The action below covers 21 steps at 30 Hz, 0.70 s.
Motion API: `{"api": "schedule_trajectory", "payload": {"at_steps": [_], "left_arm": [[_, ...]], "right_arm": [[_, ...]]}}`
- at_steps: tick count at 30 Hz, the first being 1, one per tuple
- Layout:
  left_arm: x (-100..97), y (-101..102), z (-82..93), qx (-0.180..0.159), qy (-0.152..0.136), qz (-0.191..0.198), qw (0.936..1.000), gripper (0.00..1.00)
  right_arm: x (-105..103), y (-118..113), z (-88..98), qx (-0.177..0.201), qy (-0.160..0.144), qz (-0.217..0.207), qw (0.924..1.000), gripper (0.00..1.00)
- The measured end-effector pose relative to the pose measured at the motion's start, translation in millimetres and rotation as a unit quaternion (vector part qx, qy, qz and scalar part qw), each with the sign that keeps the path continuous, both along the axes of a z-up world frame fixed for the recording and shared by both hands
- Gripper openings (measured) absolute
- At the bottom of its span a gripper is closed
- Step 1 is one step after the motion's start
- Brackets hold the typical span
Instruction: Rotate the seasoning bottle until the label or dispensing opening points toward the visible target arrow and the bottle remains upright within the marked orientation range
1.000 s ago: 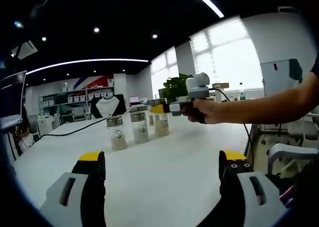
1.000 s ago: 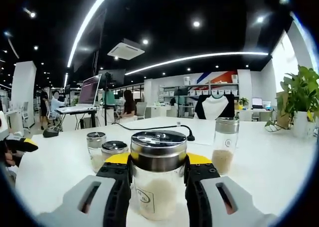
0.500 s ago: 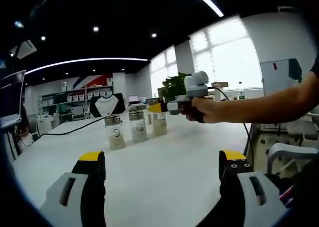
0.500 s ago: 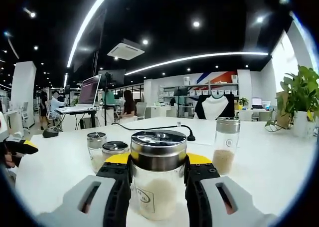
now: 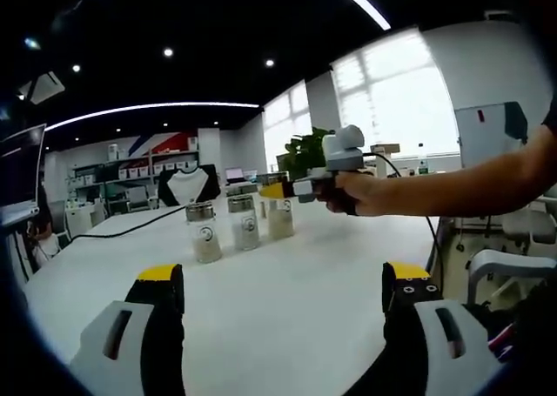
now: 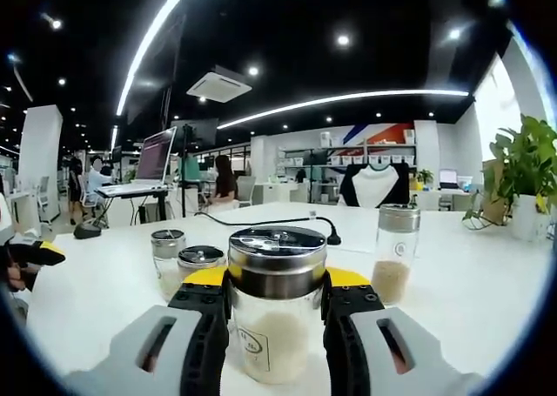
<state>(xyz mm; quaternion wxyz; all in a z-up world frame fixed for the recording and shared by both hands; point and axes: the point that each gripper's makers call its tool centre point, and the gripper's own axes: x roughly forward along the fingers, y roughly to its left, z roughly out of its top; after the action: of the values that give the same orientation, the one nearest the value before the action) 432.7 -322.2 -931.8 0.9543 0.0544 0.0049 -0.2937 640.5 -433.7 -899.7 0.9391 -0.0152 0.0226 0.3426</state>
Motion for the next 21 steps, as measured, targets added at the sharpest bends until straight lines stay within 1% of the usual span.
{"api": "schedule_trajectory", "payload": {"at_steps": [7,8,9,10,11,12,13,14,16,17,18,19,20,21], "left_arm": [[0.2,-2.8,-2.0,0.001,0.002,-0.002,1.0000,1.00],[0.1,-3.3,-2.0,0.002,0.002,-0.002,1.0000,1.00],[0.0,-3.6,-2.0,0.002,0.002,-0.002,1.0000,1.00],[0.2,-3.7,-2.2,0.002,0.002,-0.002,1.0000,1.00],[0.7,-4.1,-3.0,0.002,0.004,-0.003,1.0000,1.00],[1.4,-4.1,-3.6,0.002,0.005,-0.004,1.0000,1.00],[2.4,-4.1,-4.4,0.001,0.006,-0.003,1.0000,1.00],[2.8,-4.4,-4.8,0.000,0.007,-0.004,1.0000,1.00],[3.3,-6.3,-5.7,-0.003,0.009,-0.006,0.9999,1.00],[3.2,-7.2,-6.0,-0.003,0.009,-0.007,0.9999,1.00],[3.0,-8.4,-6.2,-0.003,0.010,-0.008,0.9999,1.00],[2.3,-10.0,-6.1,-0.003,0.011,-0.010,0.9999,1.00],[1.9,-10.9,-5.8,-0.003,0.011,-0.012,0.9999,1.00],[0.9,-12.0,-4.8,-0.003,0.010,-0.014,0.9998,1.00]], "right_arm": [[-0.5,0.3,-0.1,-0.003,0.000,0.002,1.0000,0.40],[-3.0,0.7,-5.2,-0.017,0.018,0.011,0.9996,0.44],[-5.2,4.0,5.5,-0.011,0.002,0.029,0.9995,0.52],[-7.8,2.3,21.0,-0.004,-0.023,0.028,0.9993,0.59],[-11.1,0.7,26.5,-0.008,-0.027,0.029,0.9992,0.58],[-13.5,-2.9,32.5,-0.028,-0.031,0.024,0.9989,0.54],[-14.4,-4.6,37.3,-0.035,-0.036,0.021,0.9985,0.53],[-15.3,-7.1,46.4,-0.033,-0.047,0.019,0.9981,0.54],[-13.0,-12.2,54.4,-0.028,-0.043,0.013,0.9986,0.54],[-8.9,-17.3,61.5,-0.024,-0.048,0.003,0.9986,0.54],[-7.1,-19.5,63.7,-0.023,-0.050,-0.002,0.9985,0.54],[-1.8,-25.8,67.2,-0.023,-0.051,-0.017,0.9983,0.52],[5.9,-33.3,68.0,-0.021,-0.045,-0.034,0.9982,0.51],[10.1,-36.1,68.0,-0.019,-0.043,-0.037,0.9982,0.51]]}}
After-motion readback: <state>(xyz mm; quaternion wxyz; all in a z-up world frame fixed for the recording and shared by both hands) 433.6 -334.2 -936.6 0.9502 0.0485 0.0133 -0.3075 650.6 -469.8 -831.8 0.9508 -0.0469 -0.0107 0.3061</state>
